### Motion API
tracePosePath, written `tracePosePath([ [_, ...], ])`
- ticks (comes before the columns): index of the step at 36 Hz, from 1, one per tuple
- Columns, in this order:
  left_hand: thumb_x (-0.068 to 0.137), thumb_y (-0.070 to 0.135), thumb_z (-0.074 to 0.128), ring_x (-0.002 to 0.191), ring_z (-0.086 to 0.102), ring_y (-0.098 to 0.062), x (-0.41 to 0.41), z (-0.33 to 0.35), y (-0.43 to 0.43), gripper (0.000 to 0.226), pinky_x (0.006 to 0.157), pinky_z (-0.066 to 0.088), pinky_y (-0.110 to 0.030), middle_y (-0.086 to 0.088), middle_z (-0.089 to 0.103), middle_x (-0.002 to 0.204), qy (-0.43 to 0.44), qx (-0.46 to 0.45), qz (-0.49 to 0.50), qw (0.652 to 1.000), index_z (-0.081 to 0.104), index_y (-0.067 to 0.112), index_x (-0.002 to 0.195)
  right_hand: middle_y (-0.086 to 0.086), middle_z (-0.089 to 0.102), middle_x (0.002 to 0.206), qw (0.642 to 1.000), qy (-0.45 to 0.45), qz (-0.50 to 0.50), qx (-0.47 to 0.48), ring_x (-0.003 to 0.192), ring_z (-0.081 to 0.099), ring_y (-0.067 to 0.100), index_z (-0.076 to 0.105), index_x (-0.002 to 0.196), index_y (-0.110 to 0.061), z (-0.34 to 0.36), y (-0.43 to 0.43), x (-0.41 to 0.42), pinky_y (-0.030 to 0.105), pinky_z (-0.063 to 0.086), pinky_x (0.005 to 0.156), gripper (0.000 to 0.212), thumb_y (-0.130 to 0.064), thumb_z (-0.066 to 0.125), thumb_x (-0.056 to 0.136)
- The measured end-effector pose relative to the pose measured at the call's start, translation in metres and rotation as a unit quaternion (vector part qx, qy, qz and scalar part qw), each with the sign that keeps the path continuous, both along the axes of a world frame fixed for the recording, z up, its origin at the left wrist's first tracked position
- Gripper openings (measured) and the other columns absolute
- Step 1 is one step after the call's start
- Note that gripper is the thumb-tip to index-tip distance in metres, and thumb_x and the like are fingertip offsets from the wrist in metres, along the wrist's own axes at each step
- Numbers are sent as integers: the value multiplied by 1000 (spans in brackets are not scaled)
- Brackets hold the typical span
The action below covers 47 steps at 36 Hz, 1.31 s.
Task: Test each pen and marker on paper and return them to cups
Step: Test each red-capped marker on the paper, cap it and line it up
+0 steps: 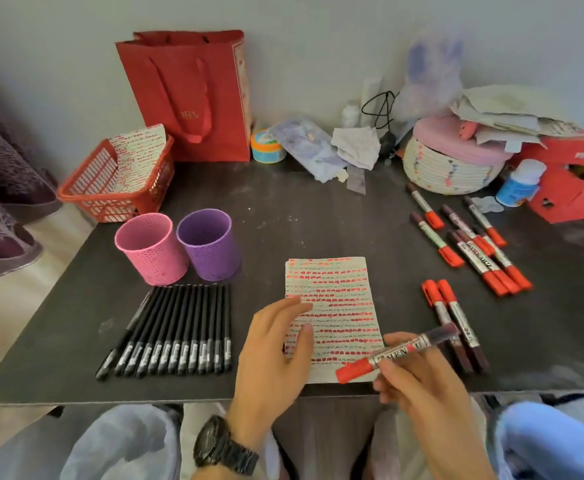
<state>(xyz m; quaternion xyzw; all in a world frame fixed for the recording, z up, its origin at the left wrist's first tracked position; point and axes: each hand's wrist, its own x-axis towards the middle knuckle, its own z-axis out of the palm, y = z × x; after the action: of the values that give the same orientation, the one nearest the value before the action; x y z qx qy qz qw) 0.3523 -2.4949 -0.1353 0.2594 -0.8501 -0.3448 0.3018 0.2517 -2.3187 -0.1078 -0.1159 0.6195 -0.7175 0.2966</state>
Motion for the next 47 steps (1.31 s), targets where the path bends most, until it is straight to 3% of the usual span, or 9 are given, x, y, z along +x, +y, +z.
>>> tracePosePath([
  [5,100,37,50,103,63,-5,23,5,35,17,84,45,-12,25,63,108,54,0,-1,999,63,39,111,20,76,87,998,-55,-34,-8,54,65,27,64,102,-8,-20,12,31,27,52,47,31,12,68,79],
  [10,102,48,39,84,60,-3,32,7,64,23,69,49,-24,22,62,91,-32,41,-42,998,59,37,97,17,74,86,995,-95,-3,-15,67,69,27,76,92,-27,-26,26,48,27,54,55,36,-37,91,60],
  [13,101,58,22,68,51,-12,32,-2,75,50,59,43,-36,11,50,63,-143,1,-56,988,44,31,65,15,76,96,996,-85,-10,3,84,73,24,76,98,-23,-33,32,55,29,58,69,57,-58,92,56],
  [19,97,58,19,61,36,-15,32,-23,95,57,54,19,-30,10,33,48,-202,25,-26,979,27,28,50,7,64,82,970,-194,-99,-108,84,64,20,64,80,-11,-32,30,61,31,52,78,15,-26,62,82],
  [23,102,47,32,58,38,-12,31,-29,114,61,45,24,-16,13,30,42,-182,-8,-3,983,33,28,45,2,42,66,912,-332,-164,-177,64,48,18,48,63,-16,-25,20,60,33,41,71,28,-27,63,84],
  [26,100,54,26,49,42,-17,31,-36,123,63,47,26,-29,6,38,43,-184,35,2,982,38,22,47,-3,30,53,879,-388,-215,-174,48,33,13,39,52,-20,-23,16,53,27,36,55,47,-28,55,96],
  [32,96,57,25,51,50,-5,29,-41,129,54,50,27,-17,17,52,44,-205,162,-22,965,55,42,53,-3,21,45,891,-371,-219,-140,41,18,14,28,49,-21,-23,16,48,29,26,42,56,-32,47,100],
  [40,107,32,39,40,43,-4,34,-36,122,70,51,33,-13,7,44,36,-180,305,-64,933,47,22,38,-5,19,40,941,-286,-81,-162,36,16,11,23,49,-23,-20,17,46,24,25,40,52,-28,48,94],
  [47,103,47,44,42,29,-9,71,-39,81,69,51,30,-27,6,32,41,-198,368,28,908,35,20,40,-9,17,44,950,-201,-27,-237,39,13,11,23,53,-27,6,41,-16,26,21,43,48,-36,46,94],
])
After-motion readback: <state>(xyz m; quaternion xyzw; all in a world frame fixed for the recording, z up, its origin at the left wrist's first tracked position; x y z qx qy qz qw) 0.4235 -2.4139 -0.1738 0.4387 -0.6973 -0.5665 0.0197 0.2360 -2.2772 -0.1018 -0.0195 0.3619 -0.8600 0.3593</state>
